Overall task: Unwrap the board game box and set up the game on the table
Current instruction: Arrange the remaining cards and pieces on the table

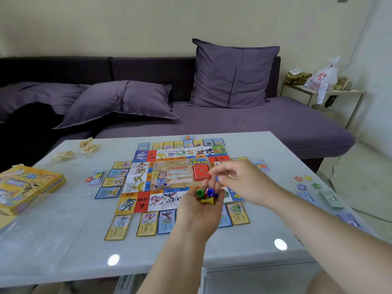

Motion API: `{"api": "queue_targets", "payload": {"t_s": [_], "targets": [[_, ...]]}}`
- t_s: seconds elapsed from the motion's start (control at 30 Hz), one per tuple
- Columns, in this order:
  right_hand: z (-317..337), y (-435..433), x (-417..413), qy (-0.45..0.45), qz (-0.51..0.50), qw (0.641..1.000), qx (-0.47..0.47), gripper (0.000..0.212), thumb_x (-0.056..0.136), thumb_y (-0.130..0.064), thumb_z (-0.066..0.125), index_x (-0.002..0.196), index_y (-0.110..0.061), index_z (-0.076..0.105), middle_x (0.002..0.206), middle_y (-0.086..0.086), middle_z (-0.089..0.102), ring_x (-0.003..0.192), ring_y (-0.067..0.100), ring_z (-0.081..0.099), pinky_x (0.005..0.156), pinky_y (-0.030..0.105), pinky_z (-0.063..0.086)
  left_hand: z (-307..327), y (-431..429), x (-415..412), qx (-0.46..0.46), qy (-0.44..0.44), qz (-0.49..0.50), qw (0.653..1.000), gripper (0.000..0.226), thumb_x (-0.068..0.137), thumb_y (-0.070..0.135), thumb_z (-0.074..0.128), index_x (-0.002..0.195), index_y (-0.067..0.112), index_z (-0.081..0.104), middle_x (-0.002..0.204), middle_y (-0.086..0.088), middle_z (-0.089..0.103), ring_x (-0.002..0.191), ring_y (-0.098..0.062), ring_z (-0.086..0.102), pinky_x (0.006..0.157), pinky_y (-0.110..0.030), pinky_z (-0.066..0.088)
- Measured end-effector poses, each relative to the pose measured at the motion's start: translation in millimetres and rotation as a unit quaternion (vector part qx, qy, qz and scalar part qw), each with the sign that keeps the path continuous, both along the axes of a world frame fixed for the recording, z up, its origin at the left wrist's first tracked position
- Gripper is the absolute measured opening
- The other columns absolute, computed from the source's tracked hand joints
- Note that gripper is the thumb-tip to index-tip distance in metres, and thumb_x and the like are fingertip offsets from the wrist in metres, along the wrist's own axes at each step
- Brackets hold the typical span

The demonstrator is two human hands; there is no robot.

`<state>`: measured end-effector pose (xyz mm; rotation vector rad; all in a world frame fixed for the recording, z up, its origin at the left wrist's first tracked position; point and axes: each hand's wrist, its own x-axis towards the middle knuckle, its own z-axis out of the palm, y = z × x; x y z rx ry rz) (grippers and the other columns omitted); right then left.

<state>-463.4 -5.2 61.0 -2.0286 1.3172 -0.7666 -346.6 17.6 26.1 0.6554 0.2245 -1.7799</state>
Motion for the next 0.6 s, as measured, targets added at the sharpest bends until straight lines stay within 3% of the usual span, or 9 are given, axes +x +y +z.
{"api": "queue_targets", "payload": {"t_s": [0.07,0.13,0.23,0.3,0.4,0.5,0.6], "targets": [[1.0,3.7,-6.6,0.021,0.000,1.000,-0.017,0.024,0.090,-0.006,0.057,0.096,-0.026,0.069,0.084,-0.019,0.063,0.078,-0.006,0.058,0.073,0.008,0.044,-0.6,1.0,5.3,-0.004,-0.008,-0.007,1.000,0.038,0.102,0.026,0.035,0.111,-0.003,0.058,0.111,-0.021,0.062,0.113,-0.029,0.057,0.097,-0.041,0.045],[-0.7,9.5,-8.4,0.057,0.019,0.998,-0.019,0.023,0.087,-0.009,0.061,0.097,-0.029,0.069,0.084,-0.020,0.061,0.079,0.000,0.055,0.073,0.010,0.043,-1.7,1.7,8.9,-0.011,0.002,-0.010,1.000,0.036,0.101,0.025,0.038,0.110,0.000,0.062,0.105,-0.019,0.064,0.111,-0.028,0.059,0.095,-0.040,0.048],[-8.7,11.2,-3.6,0.119,0.050,0.991,-0.041,0.034,0.085,-0.013,0.063,0.114,-0.032,0.066,0.095,-0.019,0.055,0.087,-0.002,0.049,0.080,0.013,0.041,-3.0,2.2,8.1,-0.017,0.004,-0.019,1.000,0.037,0.101,0.027,0.037,0.108,0.001,0.063,0.083,-0.019,0.068,0.090,-0.026,0.064,0.073,-0.038,0.051],[-12.0,10.8,1.1,0.128,0.056,0.988,-0.063,0.034,0.084,-0.012,0.064,0.113,-0.029,0.067,0.101,-0.015,0.056,0.092,-0.001,0.051,0.082,0.014,0.042,-2.0,3.7,6.1,-0.020,0.007,-0.027,0.999,0.037,0.102,0.027,0.036,0.108,-0.001,0.061,0.082,-0.020,0.068,0.081,-0.028,0.064,0.066,-0.037,0.049],[-13.3,9.4,5.9,0.123,0.061,0.987,-0.088,0.029,0.083,-0.009,0.064,0.103,-0.027,0.072,0.103,-0.015,0.063,0.092,-0.001,0.052,0.081,0.015,0.042,-1.2,4.5,6.7,-0.027,0.016,-0.033,0.999,0.038,0.101,0.026,0.038,0.118,-0.003,0.057,0.098,-0.022,0.063,0.084,-0.031,0.063,0.069,-0.039,0.058],[-12.3,8.8,6.9,0.119,0.055,0.988,-0.079,0.025,0.087,-0.014,0.063,0.106,-0.028,0.071,0.106,-0.023,0.063,0.086,-0.014,0.049,0.075,0.004,0.034,-1.6,5.1,11.0,-0.026,0.026,-0.035,0.999,0.037,0.101,0.024,0.040,0.114,-0.005,0.057,0.096,-0.023,0.063,0.084,-0.033,0.063,0.077,-0.038,0.055],[-11.5,9.5,6.3,0.098,0.052,0.991,-0.070,0.022,0.089,-0.017,0.063,0.104,-0.029,0.072,0.085,-0.033,0.057,0.082,-0.024,0.047,0.070,-0.001,0.034,-0.8,8.1,12.0,-0.026,0.032,-0.043,0.998,0.031,0.099,0.020,0.044,0.103,-0.006,0.059,0.094,-0.022,0.064,0.091,-0.032,0.064,0.075,-0.042,0.056]]}}
